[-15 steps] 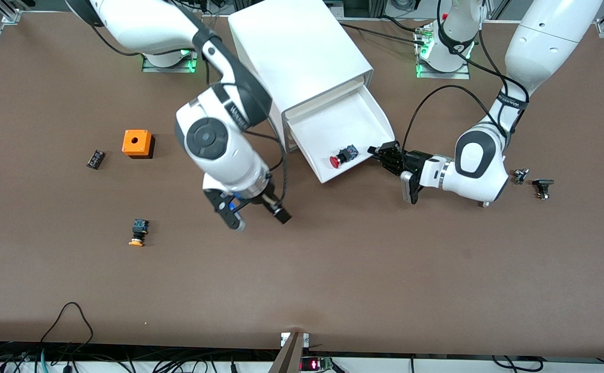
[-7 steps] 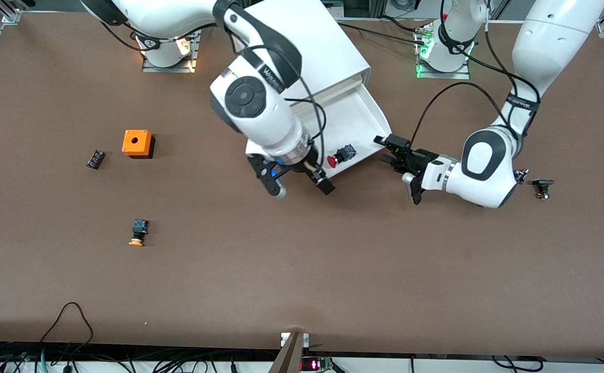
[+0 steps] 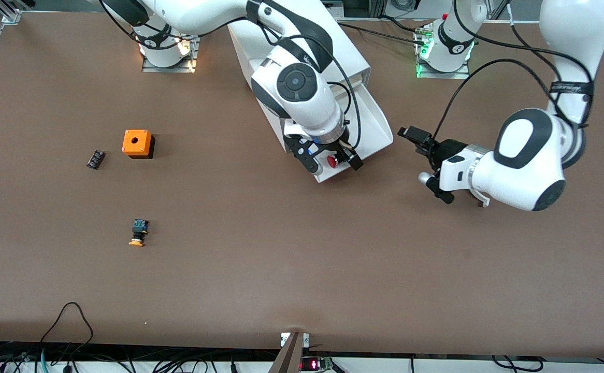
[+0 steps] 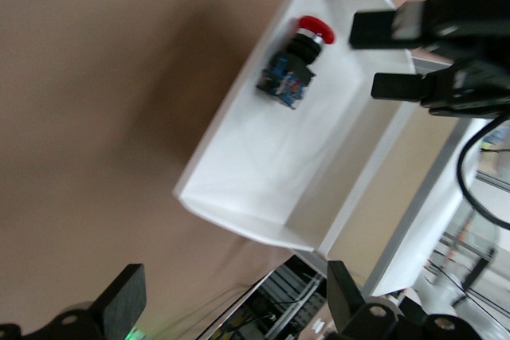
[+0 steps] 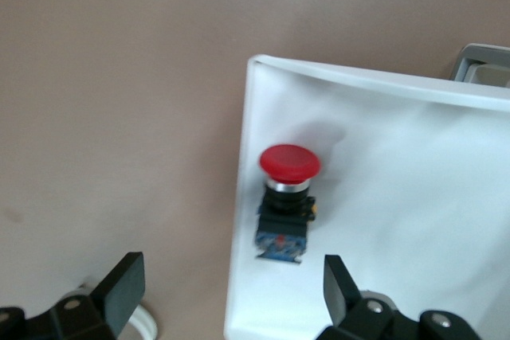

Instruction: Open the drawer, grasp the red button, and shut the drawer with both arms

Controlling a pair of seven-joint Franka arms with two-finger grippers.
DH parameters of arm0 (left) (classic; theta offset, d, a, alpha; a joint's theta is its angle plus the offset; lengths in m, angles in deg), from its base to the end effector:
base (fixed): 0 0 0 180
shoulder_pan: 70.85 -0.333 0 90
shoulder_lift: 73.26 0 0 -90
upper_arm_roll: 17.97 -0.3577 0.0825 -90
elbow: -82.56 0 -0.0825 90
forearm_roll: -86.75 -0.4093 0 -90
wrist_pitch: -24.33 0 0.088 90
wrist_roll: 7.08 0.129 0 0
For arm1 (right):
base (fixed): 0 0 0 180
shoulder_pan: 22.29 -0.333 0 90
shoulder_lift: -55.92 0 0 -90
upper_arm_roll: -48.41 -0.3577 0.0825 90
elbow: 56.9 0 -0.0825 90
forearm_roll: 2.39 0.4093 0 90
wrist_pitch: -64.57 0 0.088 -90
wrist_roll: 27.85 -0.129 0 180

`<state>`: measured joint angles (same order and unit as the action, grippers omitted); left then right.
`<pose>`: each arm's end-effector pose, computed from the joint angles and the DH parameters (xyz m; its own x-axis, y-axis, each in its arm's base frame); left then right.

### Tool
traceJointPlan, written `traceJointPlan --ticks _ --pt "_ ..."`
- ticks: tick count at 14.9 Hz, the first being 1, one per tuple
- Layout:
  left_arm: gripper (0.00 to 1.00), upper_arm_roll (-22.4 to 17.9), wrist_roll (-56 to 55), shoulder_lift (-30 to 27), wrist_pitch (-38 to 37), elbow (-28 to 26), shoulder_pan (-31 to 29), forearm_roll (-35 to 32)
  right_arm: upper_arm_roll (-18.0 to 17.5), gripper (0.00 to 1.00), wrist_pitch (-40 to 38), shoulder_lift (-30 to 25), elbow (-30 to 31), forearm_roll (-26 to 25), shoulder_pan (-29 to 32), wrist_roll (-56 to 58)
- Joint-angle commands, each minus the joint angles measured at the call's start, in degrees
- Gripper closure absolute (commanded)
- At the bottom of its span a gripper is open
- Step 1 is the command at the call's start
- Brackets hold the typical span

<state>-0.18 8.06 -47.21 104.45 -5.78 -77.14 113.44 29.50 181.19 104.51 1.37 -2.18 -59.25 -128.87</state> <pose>0.6246 -0.1637 0.4022 0.7877 -0.5004 -0.3594 -0.1780 -0.7432 0.6449 0.5553 0.6385 0.3778 0.5968 -0.7525 -0.2783 -0.8003 -0.5830 -0.1397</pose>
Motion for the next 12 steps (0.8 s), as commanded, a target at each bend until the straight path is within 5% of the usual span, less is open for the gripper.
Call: traceJointPlan --ticks 1,6,7,12 --pt "0.0 0.9 -7.0 0.6 -3.2 7.2 -0.2 -9.3 0.1 0.01 0.5 1.6 1.0 -2.7 -1.4 -1.1" --pt "0.0 2.0 -7.7 -1.8 -0.9 11.4 1.0 -25.4 0.1 0.01 0.5 2.3 1.8 -2.7 -1.8 -1.9" --pt "0.0 2.1 -7.8 -1.6 -1.0 12.6 1.4 -26.6 0.1 0.08 0.5 2.3 1.9 -2.8 -1.8 -1.8" --pt "0.0 1.2 -7.8 -0.5 2.1 14.9 0.6 -26.6 0.1 0.84 0.4 2.1 2.0 -3.2 -1.9 -1.3"
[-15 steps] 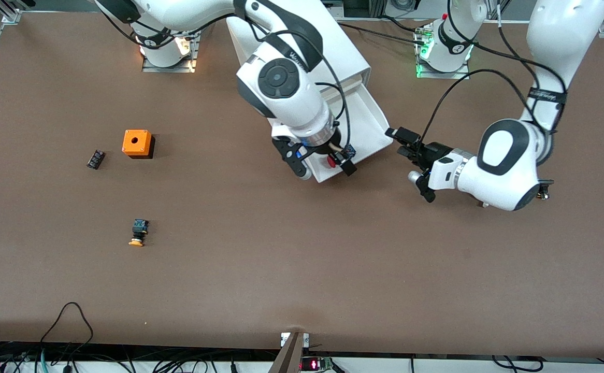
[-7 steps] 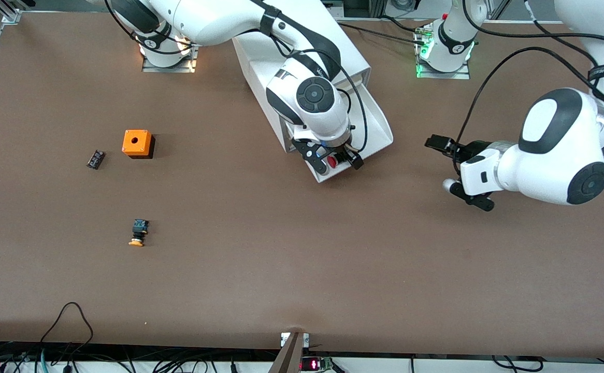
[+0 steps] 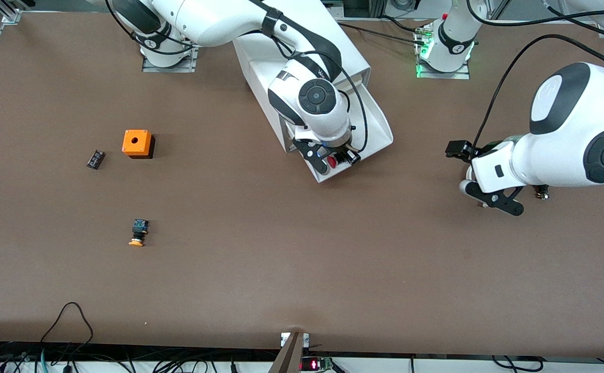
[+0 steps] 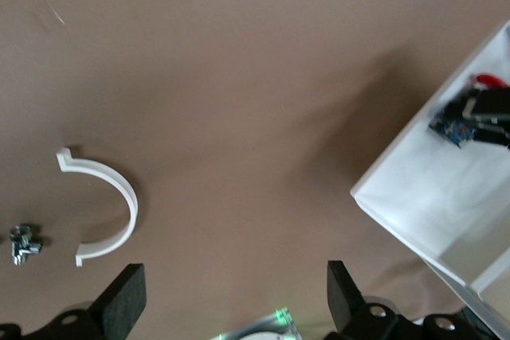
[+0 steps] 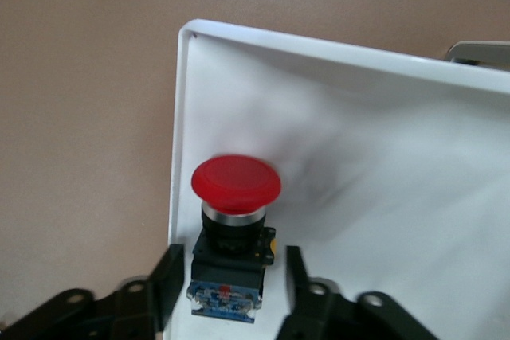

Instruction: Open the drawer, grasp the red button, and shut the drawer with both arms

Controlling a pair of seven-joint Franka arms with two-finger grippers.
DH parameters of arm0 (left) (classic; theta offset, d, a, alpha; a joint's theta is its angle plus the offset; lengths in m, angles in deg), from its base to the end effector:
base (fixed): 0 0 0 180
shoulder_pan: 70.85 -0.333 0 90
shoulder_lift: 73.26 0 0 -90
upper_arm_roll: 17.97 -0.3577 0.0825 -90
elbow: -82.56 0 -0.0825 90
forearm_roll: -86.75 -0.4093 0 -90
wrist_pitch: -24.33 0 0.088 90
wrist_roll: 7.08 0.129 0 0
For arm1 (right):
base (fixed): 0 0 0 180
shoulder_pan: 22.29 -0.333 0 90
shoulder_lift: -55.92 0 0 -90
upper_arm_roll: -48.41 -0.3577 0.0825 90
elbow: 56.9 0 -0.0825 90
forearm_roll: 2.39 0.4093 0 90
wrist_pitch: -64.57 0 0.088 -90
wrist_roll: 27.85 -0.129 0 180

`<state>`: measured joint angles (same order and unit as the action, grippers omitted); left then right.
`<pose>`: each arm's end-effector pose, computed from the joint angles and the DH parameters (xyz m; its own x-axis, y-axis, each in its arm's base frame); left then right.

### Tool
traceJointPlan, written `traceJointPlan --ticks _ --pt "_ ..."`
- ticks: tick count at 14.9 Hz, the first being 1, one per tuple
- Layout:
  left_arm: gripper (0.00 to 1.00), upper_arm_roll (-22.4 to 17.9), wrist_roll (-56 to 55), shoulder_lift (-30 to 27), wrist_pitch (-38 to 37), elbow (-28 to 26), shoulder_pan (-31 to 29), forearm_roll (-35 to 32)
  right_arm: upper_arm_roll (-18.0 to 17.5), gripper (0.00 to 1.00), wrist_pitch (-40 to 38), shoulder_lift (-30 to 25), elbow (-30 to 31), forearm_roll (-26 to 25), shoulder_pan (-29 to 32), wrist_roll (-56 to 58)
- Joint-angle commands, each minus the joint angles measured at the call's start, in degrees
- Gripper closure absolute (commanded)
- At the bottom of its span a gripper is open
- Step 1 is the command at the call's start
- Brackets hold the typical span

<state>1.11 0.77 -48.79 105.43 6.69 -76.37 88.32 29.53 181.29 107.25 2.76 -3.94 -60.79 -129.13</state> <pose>0.6671 -0.1227 0.4946 0.8847 -0.3718 -0.2812 -0.3240 -0.9241 0.2025 0.5359 0.6513 0.3256 0.6167 -0.7471 -0.2480 -0.7814 -0.6190 -0.0786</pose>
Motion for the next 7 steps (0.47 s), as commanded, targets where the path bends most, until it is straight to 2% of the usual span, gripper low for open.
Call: traceJointPlan --ticks 1,2,4,7 --pt "0.0 -0.4 0.0 1.2 1.3 3.1 -0.3 -1.6 0.1 0.96 0.2 -0.7 0.6 -2.1 -0.3 -0.9" --pt "0.0 -0.5 0.8 1.1 1.1 3.5 -0.8 -1.5 0.0 1.0 -0.1 -0.9 0.5 -2.5 -0.3 -0.9" --pt "0.13 -0.8 -1.9 1.1 1.5 3.4 -1.1 -1.6 -0.4 1.0 -0.4 -1.6 -0.1 -2.5 -0.4 -0.9" --pt "0.13 -0.5 -12.2 -0.1 3.9 1.8 -0.8 -1.8 -0.6 1.0 -4.0 -2.2 -3.1 -2.1 -0.5 -1.0"
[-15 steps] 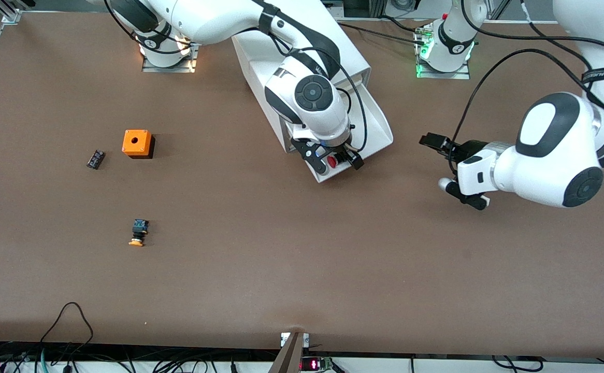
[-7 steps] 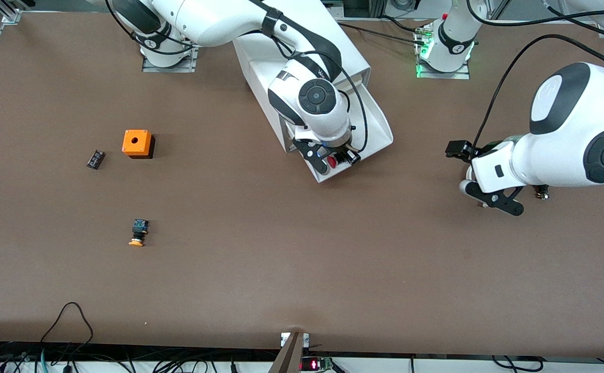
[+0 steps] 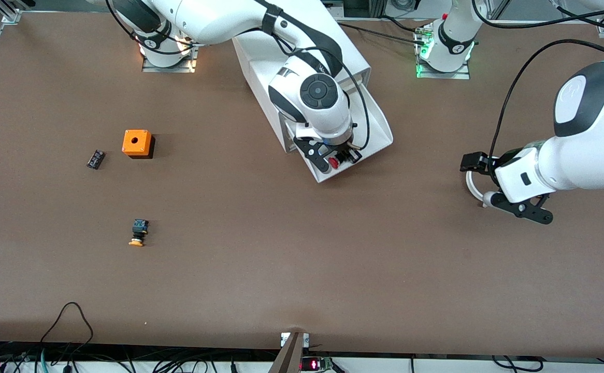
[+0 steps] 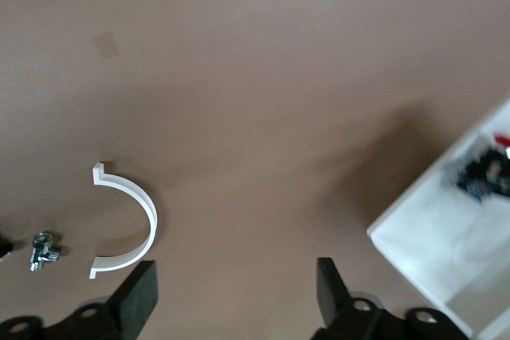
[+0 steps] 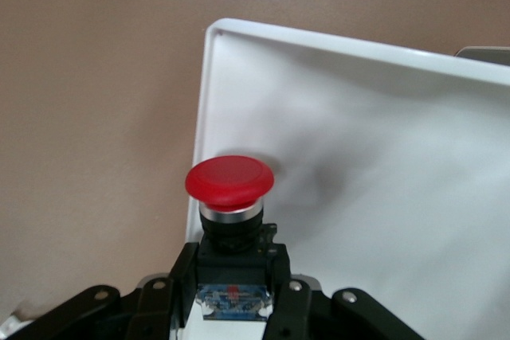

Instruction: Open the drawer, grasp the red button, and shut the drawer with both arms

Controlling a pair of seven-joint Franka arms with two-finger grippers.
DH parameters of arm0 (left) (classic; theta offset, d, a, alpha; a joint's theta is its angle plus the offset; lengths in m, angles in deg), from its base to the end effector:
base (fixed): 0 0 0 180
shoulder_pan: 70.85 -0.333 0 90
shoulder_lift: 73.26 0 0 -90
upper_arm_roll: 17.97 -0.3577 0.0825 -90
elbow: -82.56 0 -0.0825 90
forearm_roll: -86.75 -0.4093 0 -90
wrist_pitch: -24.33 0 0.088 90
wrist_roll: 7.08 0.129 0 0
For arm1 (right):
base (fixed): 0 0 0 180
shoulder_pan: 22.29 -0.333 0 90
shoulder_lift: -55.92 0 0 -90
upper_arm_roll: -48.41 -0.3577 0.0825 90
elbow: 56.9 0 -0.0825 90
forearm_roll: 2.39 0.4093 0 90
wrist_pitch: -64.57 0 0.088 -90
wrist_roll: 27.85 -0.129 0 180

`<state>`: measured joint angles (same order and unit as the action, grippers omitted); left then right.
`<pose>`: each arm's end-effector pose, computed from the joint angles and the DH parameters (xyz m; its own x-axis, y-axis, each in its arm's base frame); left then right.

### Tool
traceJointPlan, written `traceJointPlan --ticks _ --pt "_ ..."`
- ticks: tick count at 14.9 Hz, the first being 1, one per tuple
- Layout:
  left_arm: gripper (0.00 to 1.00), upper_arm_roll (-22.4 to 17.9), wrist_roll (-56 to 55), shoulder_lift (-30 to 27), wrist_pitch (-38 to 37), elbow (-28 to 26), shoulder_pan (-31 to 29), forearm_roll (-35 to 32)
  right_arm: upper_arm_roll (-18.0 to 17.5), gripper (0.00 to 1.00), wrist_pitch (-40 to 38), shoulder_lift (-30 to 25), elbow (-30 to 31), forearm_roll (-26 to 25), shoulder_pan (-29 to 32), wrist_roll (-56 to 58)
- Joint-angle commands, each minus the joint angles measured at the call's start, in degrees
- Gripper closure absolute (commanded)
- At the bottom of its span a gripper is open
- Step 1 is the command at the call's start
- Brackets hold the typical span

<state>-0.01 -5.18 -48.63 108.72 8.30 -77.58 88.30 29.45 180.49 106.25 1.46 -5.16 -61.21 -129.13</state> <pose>0.6843 -0.0977 0.5071 0.9474 -0.2279 -0.2247 -0.1941 -0.9674 0.1626 0.5352 0.6547 0.3498 0.6340 -0.7380 -0.2311 -0.7707 -0.6277 -0.1100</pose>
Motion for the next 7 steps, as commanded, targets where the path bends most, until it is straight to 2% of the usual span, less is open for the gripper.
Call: traceJointPlan --ticks 1,2,4,7 --pt "0.13 0.8 -9.0 -0.5 1.0 -0.4 0.4 -1.7 -0.5 1.0 -4.2 -2.2 -2.5 -0.9 0.0 -0.8" --pt "0.13 0.9 -10.3 -0.7 2.2 -1.0 0.4 -1.7 -0.4 1.0 -4.6 -3.0 -2.5 -1.3 0.3 0.2" --pt "0.13 1.0 -13.0 -3.0 6.6 -5.4 0.4 -1.7 0.4 1.0 -6.4 -4.3 -2.5 -1.4 0.8 6.4" --pt "0.12 1.3 -17.0 -9.9 18.0 -18.4 0.5 -1.7 0.2 1.0 -7.3 -4.9 -2.4 -1.2 5.0 17.2"
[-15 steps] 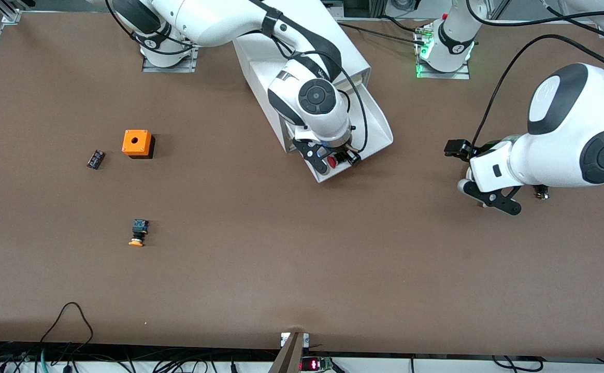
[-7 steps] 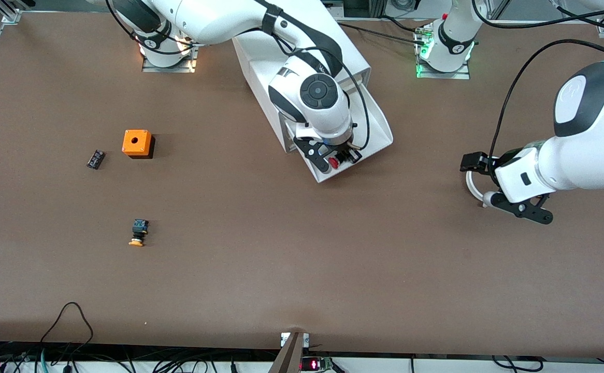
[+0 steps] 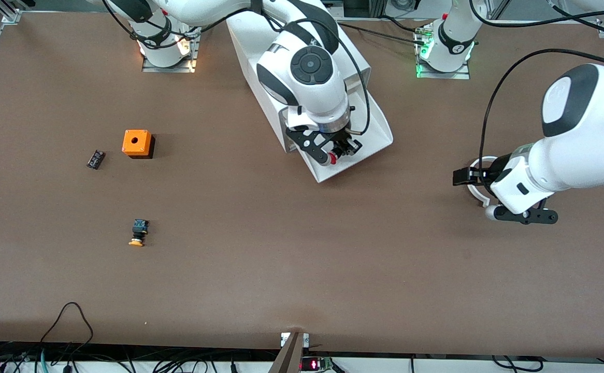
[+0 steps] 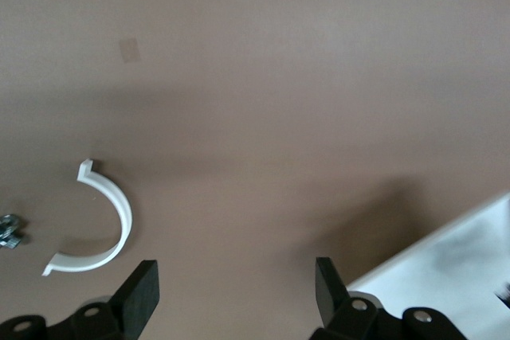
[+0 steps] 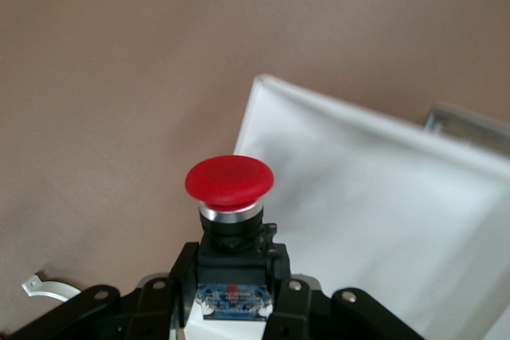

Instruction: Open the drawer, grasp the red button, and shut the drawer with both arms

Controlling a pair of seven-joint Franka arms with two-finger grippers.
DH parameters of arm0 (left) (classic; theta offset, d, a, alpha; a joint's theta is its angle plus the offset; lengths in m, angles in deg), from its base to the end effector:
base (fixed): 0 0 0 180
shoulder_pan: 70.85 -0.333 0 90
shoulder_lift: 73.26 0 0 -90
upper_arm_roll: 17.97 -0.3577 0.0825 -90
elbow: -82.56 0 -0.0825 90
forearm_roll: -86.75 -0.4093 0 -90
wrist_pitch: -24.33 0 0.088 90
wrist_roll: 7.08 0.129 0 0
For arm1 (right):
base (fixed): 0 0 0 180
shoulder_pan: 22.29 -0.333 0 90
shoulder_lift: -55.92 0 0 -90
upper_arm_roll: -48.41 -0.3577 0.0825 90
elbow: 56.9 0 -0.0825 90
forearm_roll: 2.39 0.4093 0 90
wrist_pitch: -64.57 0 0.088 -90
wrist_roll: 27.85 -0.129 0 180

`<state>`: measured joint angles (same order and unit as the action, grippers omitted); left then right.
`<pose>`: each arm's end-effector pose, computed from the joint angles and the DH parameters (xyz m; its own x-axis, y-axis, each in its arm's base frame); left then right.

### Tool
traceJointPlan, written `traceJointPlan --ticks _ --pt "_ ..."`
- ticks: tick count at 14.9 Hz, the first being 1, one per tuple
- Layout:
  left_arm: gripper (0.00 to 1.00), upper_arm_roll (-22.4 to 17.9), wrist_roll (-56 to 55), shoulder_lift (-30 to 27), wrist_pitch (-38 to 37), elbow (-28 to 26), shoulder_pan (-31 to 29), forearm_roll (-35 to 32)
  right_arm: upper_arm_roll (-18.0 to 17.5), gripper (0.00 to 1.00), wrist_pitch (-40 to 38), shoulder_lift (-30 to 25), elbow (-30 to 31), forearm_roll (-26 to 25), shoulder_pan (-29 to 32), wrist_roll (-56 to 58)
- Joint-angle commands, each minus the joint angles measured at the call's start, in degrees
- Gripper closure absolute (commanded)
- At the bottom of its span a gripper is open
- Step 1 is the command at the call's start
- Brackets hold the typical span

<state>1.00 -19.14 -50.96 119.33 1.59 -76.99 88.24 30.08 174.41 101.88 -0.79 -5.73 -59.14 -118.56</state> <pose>0.6843 -0.1224 0.4913 0.9883 -0.0034 -0.1524 0.0150 -0.9927 0.1193 0.5581 0.6211 0.4199 0.7517 -0.6368 -0.1719 -0.6591 -0.7352 -0.1586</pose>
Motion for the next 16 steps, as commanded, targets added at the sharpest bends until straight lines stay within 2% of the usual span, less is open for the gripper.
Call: traceJointPlan --ticks 1,3,6,9,11,13,15,16 --pt "0.12 0.4 -4.6 -9.1 11.2 -15.3 0.2 -1.7 -0.5 1.0 -1.6 -1.1 -0.1 -0.4 4.4 10.4" --pt "0.12 2.1 -9.9 -9.6 17.3 -19.5 0.5 -1.6 -0.7 1.0 -3.7 -1.2 0.0 0.0 8.2 19.8" --pt "0.08 3.4 -19.2 -8.2 26.0 -24.1 1.6 -1.6 -0.5 1.0 -10.9 -1.3 0.1 0.1 14.7 36.8" --pt "0.08 4.2 -33.7 -7.0 34.4 -28.8 4.9 -1.6 -0.6 1.0 -12.3 -1.3 1.5 0.2 21.2 50.1" --pt "0.07 4.2 -41.1 -5.3 36.0 -29.1 7.5 -1.7 -0.6 1.0 -13.1 -1.3 2.8 0.2 25.6 59.8" --pt "0.07 4.1 -43.0 -3.7 37.1 -29.6 8.5 -1.8 -0.7 1.0 -12.5 -1.3 4.6 0.1 29.5 67.0" --pt "0.07 4.2 -44.0 -2.3 38.4 -30.2 9.0 -2.4 -0.5 1.0 -11.8 -1.1 6.0 -0.3 32.9 70.8" --pt "0.04 4.2 -45.5 -2.0 38.4 -30.1 9.8 -2.4 -0.5 1.0 -10.7 -1.1 6.9 -0.6 34.4 72.4"
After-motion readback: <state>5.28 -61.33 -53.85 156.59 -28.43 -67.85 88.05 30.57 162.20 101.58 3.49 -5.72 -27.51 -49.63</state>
